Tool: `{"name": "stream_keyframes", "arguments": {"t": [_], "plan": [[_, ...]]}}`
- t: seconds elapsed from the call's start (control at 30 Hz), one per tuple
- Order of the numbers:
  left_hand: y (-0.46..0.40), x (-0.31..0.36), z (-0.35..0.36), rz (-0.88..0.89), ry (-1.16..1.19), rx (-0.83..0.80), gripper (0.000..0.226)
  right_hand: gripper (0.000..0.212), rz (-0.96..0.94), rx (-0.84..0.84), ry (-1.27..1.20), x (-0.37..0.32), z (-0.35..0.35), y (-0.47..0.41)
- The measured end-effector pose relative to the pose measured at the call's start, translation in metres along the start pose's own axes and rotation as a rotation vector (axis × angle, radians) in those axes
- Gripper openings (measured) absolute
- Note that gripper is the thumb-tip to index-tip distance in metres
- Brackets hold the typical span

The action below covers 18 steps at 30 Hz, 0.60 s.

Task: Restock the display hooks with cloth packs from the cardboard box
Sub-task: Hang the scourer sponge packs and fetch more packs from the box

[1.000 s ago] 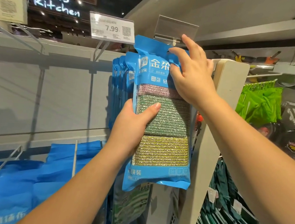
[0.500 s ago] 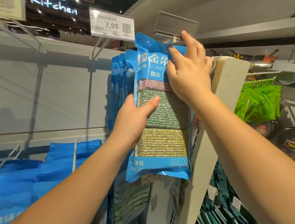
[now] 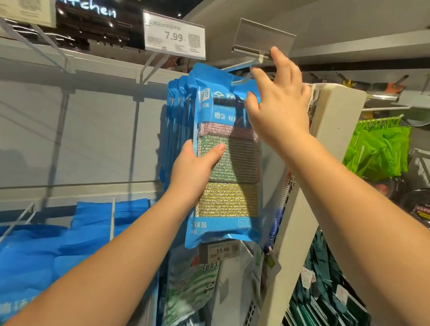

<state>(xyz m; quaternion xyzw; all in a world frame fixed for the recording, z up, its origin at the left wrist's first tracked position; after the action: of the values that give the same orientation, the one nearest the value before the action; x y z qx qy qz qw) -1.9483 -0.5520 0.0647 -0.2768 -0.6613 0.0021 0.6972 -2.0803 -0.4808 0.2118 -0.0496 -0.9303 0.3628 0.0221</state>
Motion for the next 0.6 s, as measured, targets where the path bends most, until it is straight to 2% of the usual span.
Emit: {"name": "stream_keyframes", "arguments": {"t": [0.13,0.33,0.47,0.53,0.6], "plan": [[-0.006,-0.010,-0.001,-0.059,-0.075,0.010,0.086,0.052,-0.007,-0.057,-0.005,-0.003,-0.003,0.005],[0.005,-0.025,-0.007,-0.230,-0.186,-0.021,0.099,0.057,0.029,-0.220,-0.027,-0.007,0.003,0.038],[0.036,-0.036,-0.025,-0.357,-0.330,0.057,0.089,0.057,0.031,-0.354,-0.081,-0.013,0.014,0.093],[0.063,-0.043,-0.036,-0.376,-0.318,0.112,0.087,0.054,0.024,-0.418,-0.126,-0.016,0.020,0.131],[0.107,-0.050,-0.044,-0.379,-0.296,0.153,0.071,0.049,0.006,-0.469,-0.183,-0.023,0.025,0.173]]}}
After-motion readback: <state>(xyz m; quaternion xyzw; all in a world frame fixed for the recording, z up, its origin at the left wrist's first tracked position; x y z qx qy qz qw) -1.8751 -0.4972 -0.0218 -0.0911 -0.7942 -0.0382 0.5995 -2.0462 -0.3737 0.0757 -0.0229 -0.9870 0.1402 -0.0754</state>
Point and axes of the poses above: each hand's wrist, its own y-axis away from the middle knuckle, its own z-axis out of the palm, x = y × z, the point moved 6 cm from there along -y, towards the middle knuckle, and after that the axes turned 15 degrees about -x, right-handed, at the moved point
